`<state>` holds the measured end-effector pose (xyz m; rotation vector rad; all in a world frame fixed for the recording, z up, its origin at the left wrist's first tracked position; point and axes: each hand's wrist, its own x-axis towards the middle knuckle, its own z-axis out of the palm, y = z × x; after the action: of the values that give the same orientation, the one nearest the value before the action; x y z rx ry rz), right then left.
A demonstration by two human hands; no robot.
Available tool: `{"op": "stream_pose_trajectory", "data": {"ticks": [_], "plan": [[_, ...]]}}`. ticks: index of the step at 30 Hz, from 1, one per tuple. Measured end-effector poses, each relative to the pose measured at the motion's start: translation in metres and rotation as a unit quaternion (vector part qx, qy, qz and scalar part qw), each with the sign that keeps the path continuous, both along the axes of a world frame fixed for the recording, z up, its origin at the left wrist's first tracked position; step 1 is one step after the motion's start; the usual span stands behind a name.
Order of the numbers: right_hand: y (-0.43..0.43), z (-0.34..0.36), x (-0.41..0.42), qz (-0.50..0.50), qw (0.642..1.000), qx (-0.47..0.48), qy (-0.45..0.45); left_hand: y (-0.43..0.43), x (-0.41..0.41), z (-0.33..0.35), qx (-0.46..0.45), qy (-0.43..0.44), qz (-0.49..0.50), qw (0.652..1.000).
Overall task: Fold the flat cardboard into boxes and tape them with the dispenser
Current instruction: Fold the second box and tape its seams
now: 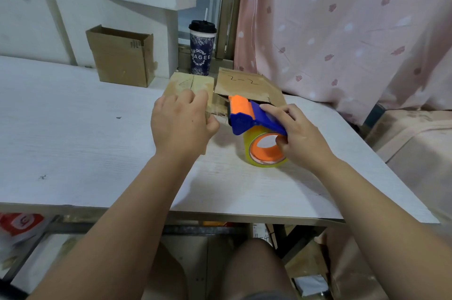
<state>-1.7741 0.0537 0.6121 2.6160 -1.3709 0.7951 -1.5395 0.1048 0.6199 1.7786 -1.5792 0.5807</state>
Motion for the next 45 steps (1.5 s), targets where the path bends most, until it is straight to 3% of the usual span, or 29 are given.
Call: {"op": "stream_pose_trajectory", "data": {"ticks": [5,10,15,23,25,28,30,39,45], "plan": [[-0.004,0.01,0.001,0.004,0.997,0.001,0.077,-0.001,0.003,-0.003,0.002,-0.04,-0.009,0.999],[-0.009,0.039,0.014,0.018,0.989,-0.006,0.147,0.003,0.0,-0.006,0.064,-0.101,0.008,0.993],[-0.01,0.072,0.025,0.019,0.968,-0.034,0.247,0.007,0.003,-0.006,0.069,-0.073,-0.043,0.994],[-0.008,0.104,0.043,0.034,0.952,-0.055,0.3,0.012,0.003,0.003,0.076,0.001,-0.092,0.993],[-0.006,0.104,0.046,0.041,0.946,-0.05,0.319,0.013,0.004,0.004,0.112,-0.03,-0.09,0.989],[-0.003,0.089,0.054,0.07,0.924,-0.048,0.373,0.017,0.002,-0.004,0.18,-0.168,-0.062,0.967],[-0.004,0.081,0.054,0.069,0.929,-0.035,0.362,0.018,0.006,-0.005,0.186,-0.194,-0.063,0.961],[-0.012,0.067,0.033,0.081,0.952,0.176,0.236,0.024,0.012,0.007,0.202,-0.124,-0.106,0.966],[-0.013,0.052,0.016,0.067,0.928,0.356,0.084,0.02,0.013,0.003,0.165,-0.06,-0.128,0.976]]}}
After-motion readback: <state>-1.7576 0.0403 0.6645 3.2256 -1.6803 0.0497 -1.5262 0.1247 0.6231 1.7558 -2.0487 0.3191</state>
